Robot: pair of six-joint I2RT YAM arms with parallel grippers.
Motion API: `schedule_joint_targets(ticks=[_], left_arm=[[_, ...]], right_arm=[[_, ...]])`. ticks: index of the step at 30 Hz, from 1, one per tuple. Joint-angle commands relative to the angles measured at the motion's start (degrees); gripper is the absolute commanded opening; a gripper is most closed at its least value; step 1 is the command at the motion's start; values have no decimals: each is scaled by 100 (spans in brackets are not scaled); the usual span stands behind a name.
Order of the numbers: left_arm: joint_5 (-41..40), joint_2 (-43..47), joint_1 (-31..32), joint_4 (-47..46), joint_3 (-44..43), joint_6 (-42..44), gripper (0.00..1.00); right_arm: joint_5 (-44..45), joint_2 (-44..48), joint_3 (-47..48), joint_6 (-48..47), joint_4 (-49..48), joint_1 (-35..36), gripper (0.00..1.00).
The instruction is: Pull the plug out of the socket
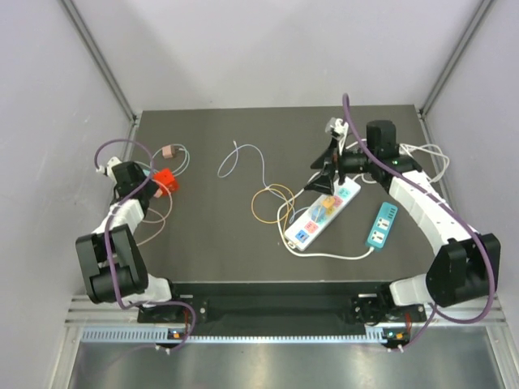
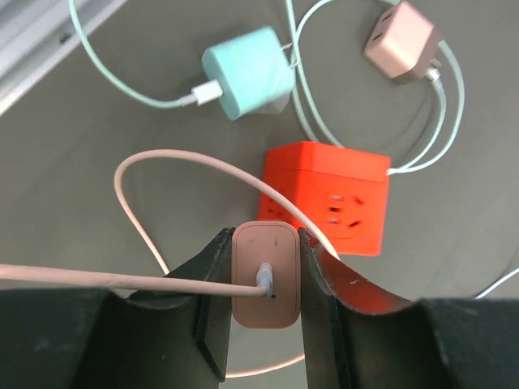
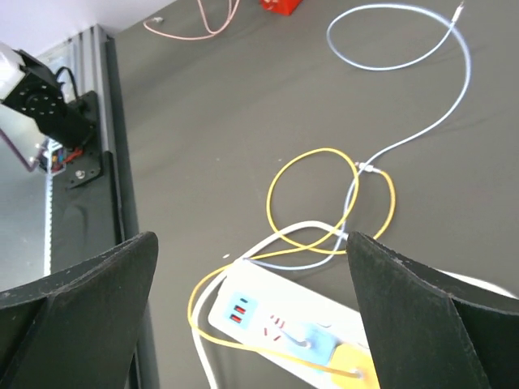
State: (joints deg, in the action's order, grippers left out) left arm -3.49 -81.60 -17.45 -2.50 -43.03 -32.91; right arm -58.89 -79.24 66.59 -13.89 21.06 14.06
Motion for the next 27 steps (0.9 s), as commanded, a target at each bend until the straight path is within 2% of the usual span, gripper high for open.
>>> schedule_joint_targets(ticks=[1, 2, 7, 14, 15, 19, 20, 27], left_arm=[[278, -197, -100, -102, -48, -119, 25], [313, -311, -144, -101, -57, -111, 29], [515, -471, -241, 4, -153, -111, 57], [638, 186, -250, 433, -347, 29, 77], [787, 302, -250, 687, -399, 65, 84], [1069, 1022, -241, 1032, -427, 135, 88], [1139, 1354, -241, 1050, -365, 153, 98], [1596, 2385, -232, 971, 145, 293, 99]], right_arm=[[-342, 366, -303, 97, -576, -245, 100], [-403, 366, -322, 97, -568, -316, 100], [-623, 330, -331, 211, -568, -834, 100], [-580, 445, -401, 124, -568, -1055, 100], [-527, 462, -366, -94, -490, -1064, 100], [-246, 462, -243, -1017, 238, -1108, 100], [-185, 471, -225, -1272, 415, -1116, 100], [-210, 401, -269, -3511, 1566, -1116, 100]])
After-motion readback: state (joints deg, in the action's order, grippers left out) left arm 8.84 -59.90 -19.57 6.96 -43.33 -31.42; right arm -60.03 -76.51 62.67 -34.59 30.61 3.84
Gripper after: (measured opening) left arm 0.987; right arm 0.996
